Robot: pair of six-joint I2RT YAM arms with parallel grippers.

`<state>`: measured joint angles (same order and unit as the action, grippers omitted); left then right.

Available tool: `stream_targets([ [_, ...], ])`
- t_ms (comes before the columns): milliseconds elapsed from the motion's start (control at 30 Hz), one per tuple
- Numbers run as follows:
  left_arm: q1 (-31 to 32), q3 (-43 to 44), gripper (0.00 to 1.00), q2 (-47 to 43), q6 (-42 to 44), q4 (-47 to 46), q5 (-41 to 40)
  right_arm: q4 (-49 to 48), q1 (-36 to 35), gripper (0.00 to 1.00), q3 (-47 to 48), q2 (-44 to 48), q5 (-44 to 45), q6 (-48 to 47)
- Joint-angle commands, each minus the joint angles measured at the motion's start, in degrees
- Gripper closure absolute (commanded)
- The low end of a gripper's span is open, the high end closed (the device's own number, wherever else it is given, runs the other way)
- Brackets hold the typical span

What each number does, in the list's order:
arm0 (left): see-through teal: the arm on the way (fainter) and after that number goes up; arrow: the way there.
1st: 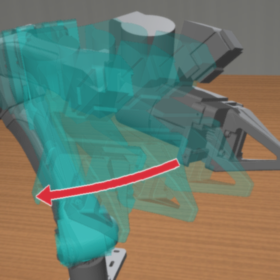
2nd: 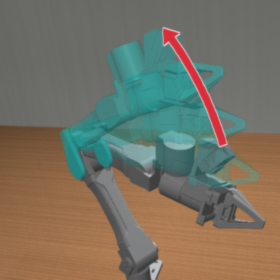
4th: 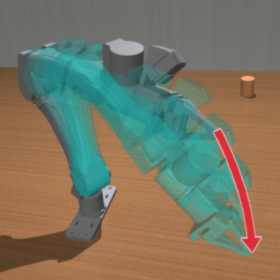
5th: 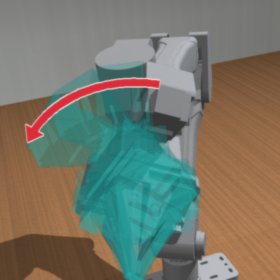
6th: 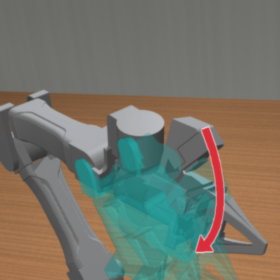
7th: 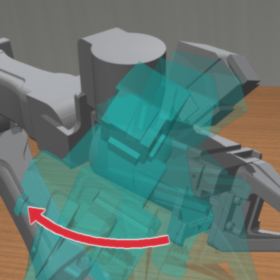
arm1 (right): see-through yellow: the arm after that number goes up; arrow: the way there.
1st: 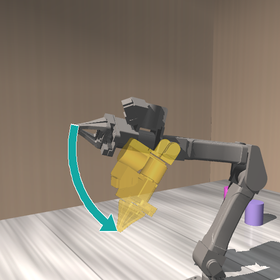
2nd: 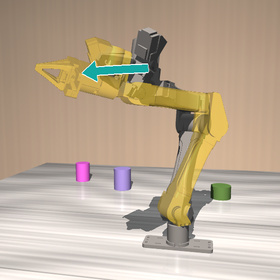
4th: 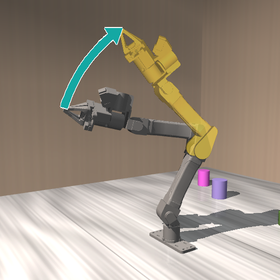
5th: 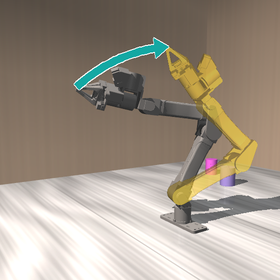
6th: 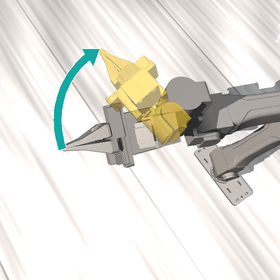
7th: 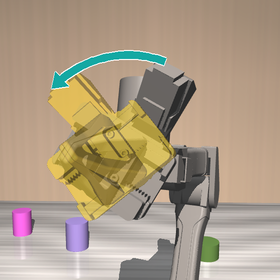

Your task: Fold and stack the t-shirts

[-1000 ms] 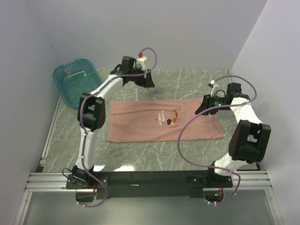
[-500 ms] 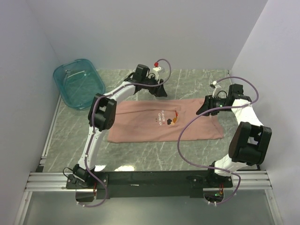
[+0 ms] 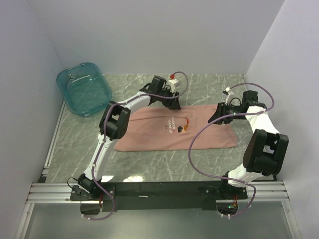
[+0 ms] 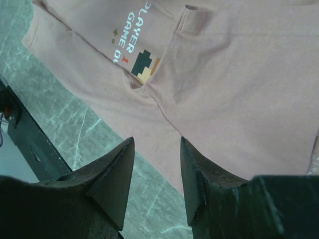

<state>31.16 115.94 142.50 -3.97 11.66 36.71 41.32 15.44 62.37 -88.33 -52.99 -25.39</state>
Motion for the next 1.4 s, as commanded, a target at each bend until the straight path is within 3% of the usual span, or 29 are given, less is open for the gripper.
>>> stream_targets([
  [0,0.3,-1.0,0.39,-0.2,1.9,0.6,-0.9,-0.6,0.6,0.51,-0.7,2.0,-1.3,-0.5],
  [367,1.1,-0.1,0.39,0.4,2.7,2.7,-10.3,-0.5,0.6,0.51,-0.7,2.6,-1.8,-0.5],
  [800,1.1,1.8,0.40,0.2,1.3,3.5,-13.2,-0.2,0.6,0.51,-0.4,2.7,-1.8,-0.7],
  [933,1.1,2.0,0.40,0.4,2.1,3.6,-9.1,-0.1,0.7,0.51,-0.2,2.4,-1.9,-0.8],
  [1167,2.1,2.2,0.47,1.7,5.1,8.3,-6.0,0.2,1.0,0.51,0.4,1.9,-2.0,-0.8],
  [1367,2.1,3.3,0.64,2.3,4.4,8.2,-10.4,0.5,1.1,0.51,0.6,1.9,-1.9,-0.7],
])
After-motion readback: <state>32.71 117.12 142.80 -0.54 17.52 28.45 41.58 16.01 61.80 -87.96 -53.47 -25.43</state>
